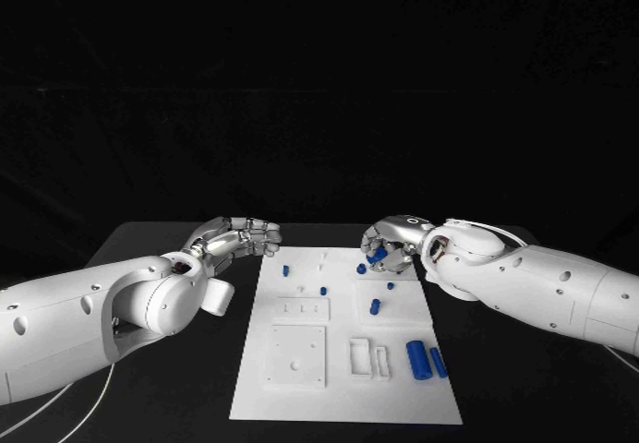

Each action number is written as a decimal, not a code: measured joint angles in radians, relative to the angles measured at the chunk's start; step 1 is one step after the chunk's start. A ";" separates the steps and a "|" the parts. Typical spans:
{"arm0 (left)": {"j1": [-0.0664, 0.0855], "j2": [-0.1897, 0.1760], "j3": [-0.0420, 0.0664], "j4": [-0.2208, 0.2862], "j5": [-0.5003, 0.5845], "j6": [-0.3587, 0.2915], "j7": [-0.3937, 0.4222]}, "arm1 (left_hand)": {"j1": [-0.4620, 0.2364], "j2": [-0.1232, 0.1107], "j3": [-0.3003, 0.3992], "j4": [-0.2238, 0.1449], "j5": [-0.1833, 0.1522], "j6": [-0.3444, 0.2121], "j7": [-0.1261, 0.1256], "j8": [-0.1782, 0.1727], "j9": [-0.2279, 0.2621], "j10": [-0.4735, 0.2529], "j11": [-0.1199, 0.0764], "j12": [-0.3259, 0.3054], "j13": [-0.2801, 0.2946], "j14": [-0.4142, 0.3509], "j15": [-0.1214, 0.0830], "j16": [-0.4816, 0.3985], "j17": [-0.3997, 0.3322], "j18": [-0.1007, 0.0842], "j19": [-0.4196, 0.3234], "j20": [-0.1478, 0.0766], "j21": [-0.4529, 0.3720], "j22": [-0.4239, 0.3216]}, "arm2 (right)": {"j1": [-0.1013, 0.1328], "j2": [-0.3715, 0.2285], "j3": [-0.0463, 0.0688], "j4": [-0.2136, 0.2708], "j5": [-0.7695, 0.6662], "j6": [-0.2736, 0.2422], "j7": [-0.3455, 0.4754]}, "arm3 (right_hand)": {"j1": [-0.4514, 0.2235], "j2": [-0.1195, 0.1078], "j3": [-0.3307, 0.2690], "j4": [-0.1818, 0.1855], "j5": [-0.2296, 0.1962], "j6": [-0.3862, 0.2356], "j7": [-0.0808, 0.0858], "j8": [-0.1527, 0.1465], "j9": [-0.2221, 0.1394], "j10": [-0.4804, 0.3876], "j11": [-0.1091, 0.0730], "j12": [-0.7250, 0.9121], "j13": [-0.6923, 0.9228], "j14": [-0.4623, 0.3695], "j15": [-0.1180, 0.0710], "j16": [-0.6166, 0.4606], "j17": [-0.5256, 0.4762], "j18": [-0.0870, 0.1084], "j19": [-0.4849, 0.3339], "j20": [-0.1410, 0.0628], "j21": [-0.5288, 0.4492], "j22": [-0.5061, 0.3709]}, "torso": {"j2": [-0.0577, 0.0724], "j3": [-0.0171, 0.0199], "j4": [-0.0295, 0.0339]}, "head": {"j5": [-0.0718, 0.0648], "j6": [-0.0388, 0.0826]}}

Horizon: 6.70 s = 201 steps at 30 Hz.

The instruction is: Assemble the parts on the task board

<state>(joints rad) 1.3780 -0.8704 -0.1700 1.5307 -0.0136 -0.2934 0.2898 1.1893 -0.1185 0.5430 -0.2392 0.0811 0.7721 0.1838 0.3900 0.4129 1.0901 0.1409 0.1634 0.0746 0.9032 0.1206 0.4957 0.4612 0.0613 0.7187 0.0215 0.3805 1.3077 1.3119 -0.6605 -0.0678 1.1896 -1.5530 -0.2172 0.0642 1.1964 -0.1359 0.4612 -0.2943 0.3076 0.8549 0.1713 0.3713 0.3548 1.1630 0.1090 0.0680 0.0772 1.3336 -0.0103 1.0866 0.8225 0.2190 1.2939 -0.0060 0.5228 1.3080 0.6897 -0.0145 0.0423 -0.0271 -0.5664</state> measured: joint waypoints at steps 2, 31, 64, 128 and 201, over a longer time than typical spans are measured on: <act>0.001 -0.002 0.000 0.005 0.000 0.000 0.000 | -0.003 -0.003 0.000 0.000 0.000 0.000 0.000 0.000 0.000 0.000 0.000 0.000 0.000 0.000 0.000 0.000 0.000 0.000 0.000 0.000 0.000 0.000 | 0.001 0.002 0.000 -0.003 -0.014 0.000 -0.009 | 0.000 0.000 0.002 0.002 -0.002 0.000 0.000 0.000 0.001 0.000 0.000 0.000 -0.002 -0.003 0.003 0.005 -0.002 -0.002 0.000 0.000 0.000 0.000 | 0.004 -0.0012 0.0019 | -0.002 0.001; 0.007 -0.011 0.000 0.026 0.000 0.000 0.000 | -0.013 -0.003 0.005 -0.005 0.000 0.000 0.000 -0.004 -0.001 -0.004 0.004 -0.004 -0.002 0.000 0.000 0.000 -0.001 -0.008 0.000 0.000 0.000 0.000 | 0.010 0.023 0.003 -0.014 -0.079 0.032 -0.057 | 0.001 -0.007 0.048 0.002 -0.053 0.010 -0.001 -0.004 0.007 -0.007 -0.001 0.000 -0.008 -0.012 0.005 0.038 -0.029 -0.004 0.012 0.009 0.008 0.000 | 0.052 -0.0066 0.0245 | -0.021 0.006; 0.007 -0.010 0.000 0.017 0.000 0.003 -0.001 | -0.016 0.001 0.007 -0.007 0.000 0.000 0.000 -0.004 -0.001 -0.004 0.004 -0.004 -0.001 0.000 0.000 0.000 -0.001 -0.010 0.000 0.000 0.000 0.000 | 0.011 0.039 0.004 -0.029 -0.107 0.047 -0.068 | -0.043 0.008 0.130 0.008 -0.169 0.064 -0.019 0.003 0.023 0.083 -0.032 0.025 0.023 -0.022 -0.017 0.063 -0.071 -0.004 0.016 0.013 0.011 0.000 | 0.077 -0.0089 0.0190 | -0.020 0.005; 0.027 0.027 0.000 -0.003 0.000 0.003 -0.008 | -0.020 0.004 0.036 -0.036 0.026 0.000 0.000 -0.015 -0.001 0.000 0.007 -0.013 -0.003 0.000 0.000 0.000 -0.003 -0.016 0.000 0.000 0.000 0.000 | 0.011 0.236 0.030 -0.182 -0.140 -0.145 -0.145 | -0.109 0.004 0.329 0.046 -0.261 0.151 -0.062 0.046 0.081 0.166 -0.070 0.059 0.159 -0.027 -0.060 0.098 -0.100 -0.001 0.037 0.010 0.038 -0.001 | 0.095 -0.0160 0.0210 | -0.022 0.031; 0.046 0.020 0.000 -0.012 -0.001 0.003 -0.009 | -0.020 0.004 0.041 -0.041 0.026 0.003 0.004 -0.015 0.001 0.000 0.007 -0.017 -0.002 0.000 0.000 0.000 -0.003 -0.017 0.000 0.000 0.000 0.000 | 0.008 0.242 0.029 -0.142 -0.185 -0.223 -0.199 | -0.112 -0.007 0.348 0.044 -0.262 0.153 -0.065 0.044 0.103 0.164 -0.071 0.055 0.181 -0.028 -0.060 0.102 -0.105 -0.001 0.039 0.008 0.042 0.000 | 0.119 -0.0290 0.0260 | -0.010 0.066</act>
<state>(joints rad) 1.4242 -0.8501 -0.1700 1.5186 -0.0143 -0.2907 0.2805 1.1697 -0.1145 0.5840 -0.2800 0.1075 0.7756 0.1874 0.3748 0.4136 1.0896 0.1483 0.1462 0.0722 0.9030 0.1206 0.4955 0.4586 0.0448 0.7185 0.0216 0.3803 1.3076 1.3201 -0.4183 -0.0388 1.0479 -1.7385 -0.4400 -0.1347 1.0849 -0.1428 0.8089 -0.2503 0.0454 1.0082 0.1067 0.4153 0.4582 1.3270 0.0379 0.1226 0.2582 1.3057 -0.0707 1.1883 0.7171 0.2184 1.3325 0.0023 0.5652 1.3080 0.8084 -0.0434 0.0683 -0.0373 -0.5000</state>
